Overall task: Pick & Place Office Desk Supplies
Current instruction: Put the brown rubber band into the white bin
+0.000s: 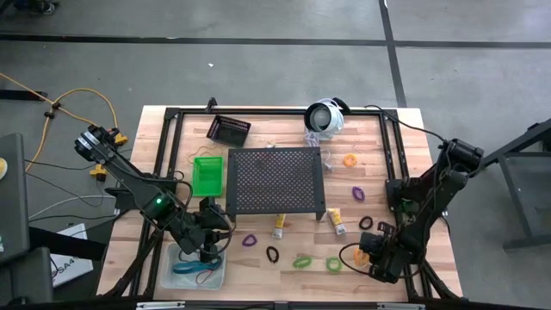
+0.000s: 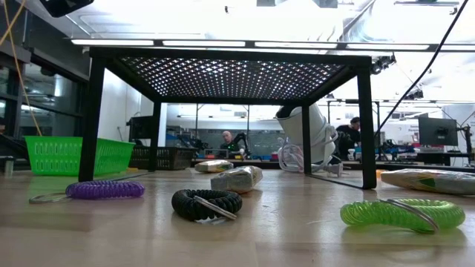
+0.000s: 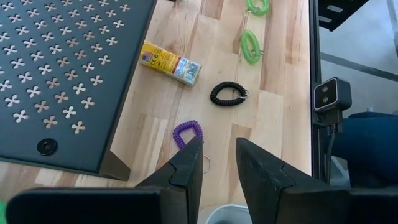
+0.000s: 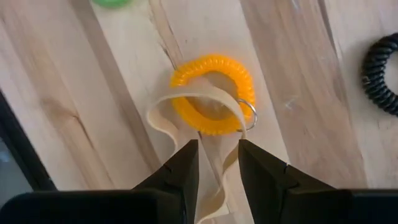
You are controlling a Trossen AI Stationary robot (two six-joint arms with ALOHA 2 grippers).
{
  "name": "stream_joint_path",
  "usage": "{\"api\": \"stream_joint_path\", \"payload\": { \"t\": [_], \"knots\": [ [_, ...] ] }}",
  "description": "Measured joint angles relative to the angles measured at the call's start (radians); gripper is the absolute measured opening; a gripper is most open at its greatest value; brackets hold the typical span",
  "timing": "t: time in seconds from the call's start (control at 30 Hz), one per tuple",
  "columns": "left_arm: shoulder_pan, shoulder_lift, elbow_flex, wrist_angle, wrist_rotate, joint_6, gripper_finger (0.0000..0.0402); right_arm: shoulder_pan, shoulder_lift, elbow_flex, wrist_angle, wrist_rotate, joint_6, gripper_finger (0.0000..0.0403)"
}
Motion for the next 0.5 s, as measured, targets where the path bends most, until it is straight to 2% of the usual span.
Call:
{"api": "stream_joint_path", "payload": {
  "t": [0.27,0.5],
  "knots": [
    [-0.001,0.000,0.000,0.000,0.000,0.000,0.0093,0.029,0.000,0.000,-0.103,-0.001,0.098,0.0100],
    [-0.001,0.000,0.000,0.000,0.000,0.000,0.0093,0.051,0.000,0.000,-0.069,0.030,0.124,0.0100]
  ]
}}
